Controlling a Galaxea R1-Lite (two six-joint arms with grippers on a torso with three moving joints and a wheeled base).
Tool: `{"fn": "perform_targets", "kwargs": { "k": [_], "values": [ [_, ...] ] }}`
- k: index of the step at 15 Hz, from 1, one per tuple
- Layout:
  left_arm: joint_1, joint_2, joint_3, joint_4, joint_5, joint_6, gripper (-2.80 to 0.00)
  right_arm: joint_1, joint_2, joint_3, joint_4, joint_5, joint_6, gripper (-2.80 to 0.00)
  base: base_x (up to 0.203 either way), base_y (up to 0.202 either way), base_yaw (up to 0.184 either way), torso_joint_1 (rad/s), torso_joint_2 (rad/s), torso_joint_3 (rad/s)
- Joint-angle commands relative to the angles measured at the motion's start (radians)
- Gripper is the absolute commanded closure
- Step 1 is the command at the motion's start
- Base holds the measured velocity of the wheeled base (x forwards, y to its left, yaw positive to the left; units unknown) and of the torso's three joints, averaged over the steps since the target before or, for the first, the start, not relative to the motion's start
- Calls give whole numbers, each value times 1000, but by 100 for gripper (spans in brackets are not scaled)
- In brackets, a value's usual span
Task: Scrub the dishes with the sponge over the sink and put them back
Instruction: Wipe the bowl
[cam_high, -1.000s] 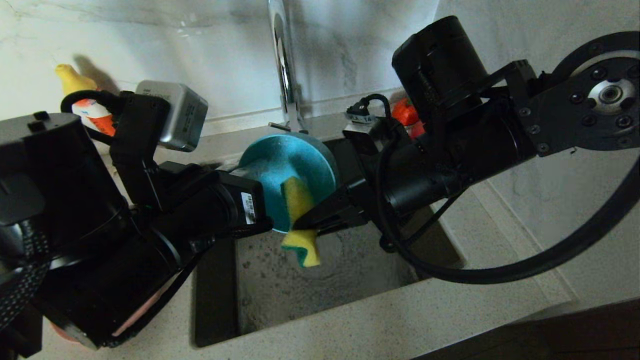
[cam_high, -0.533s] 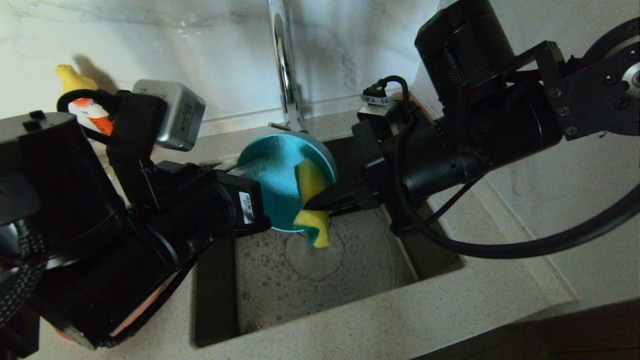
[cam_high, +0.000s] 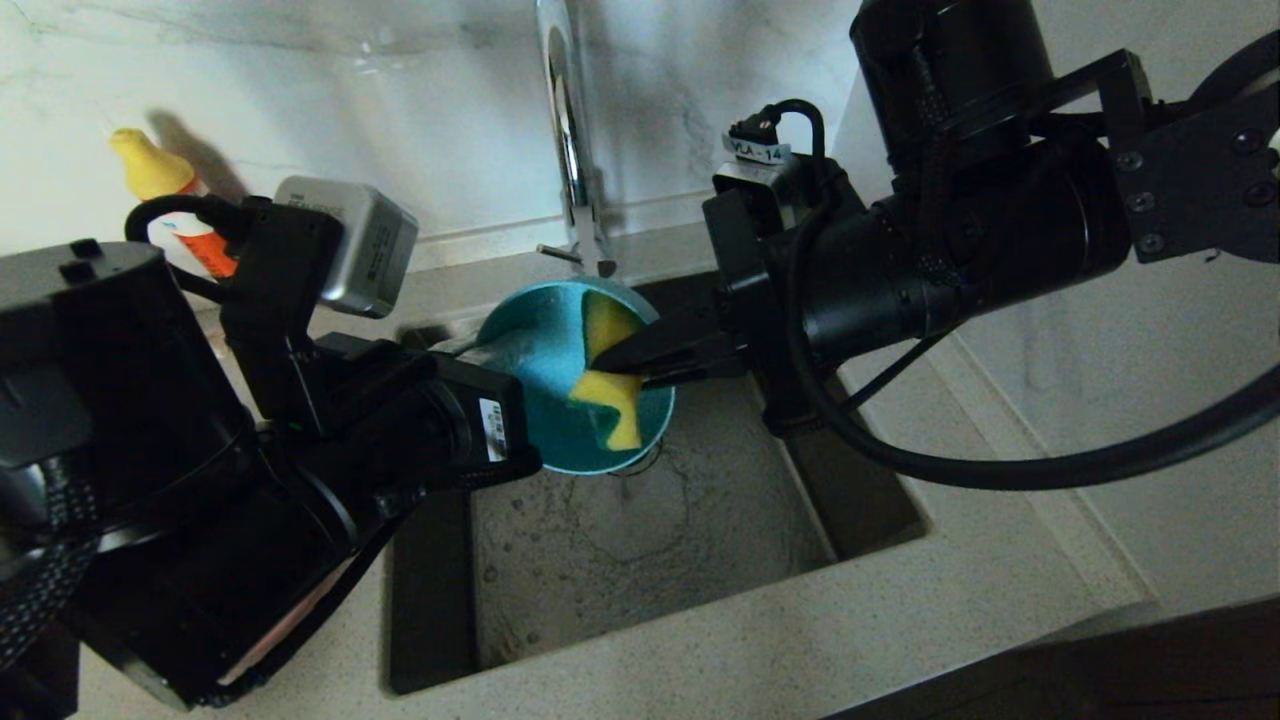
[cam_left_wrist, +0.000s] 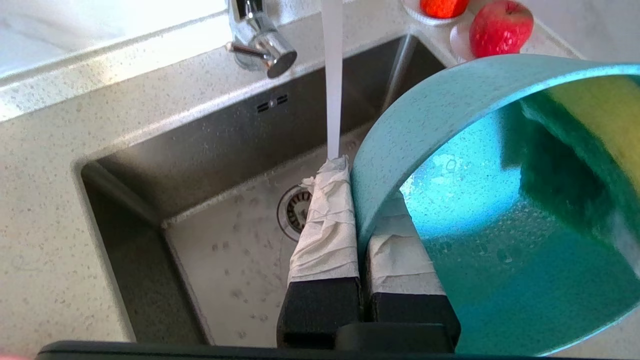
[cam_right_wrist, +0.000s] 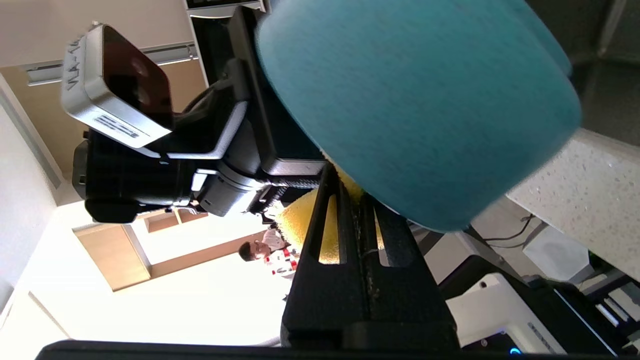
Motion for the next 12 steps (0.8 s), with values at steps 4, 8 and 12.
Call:
{"fn": "perform_targets", "kwargs": {
  "k": [4, 8, 12],
  "values": [
    [-10, -3, -1, -5, 3, 2, 0, 6, 33, -1, 2, 5, -8, 0, 0, 0, 0, 0, 0, 0],
    [-10, -3, -7, -6, 3, -2, 0, 41, 50, 1, 12, 5, -3, 0, 0, 0, 0, 0, 0, 0],
    [-8, -2, -11, -6, 8, -3, 0, 66, 36, 6, 57, 6, 3, 0, 0, 0, 0, 0, 0, 0]
  ]
}}
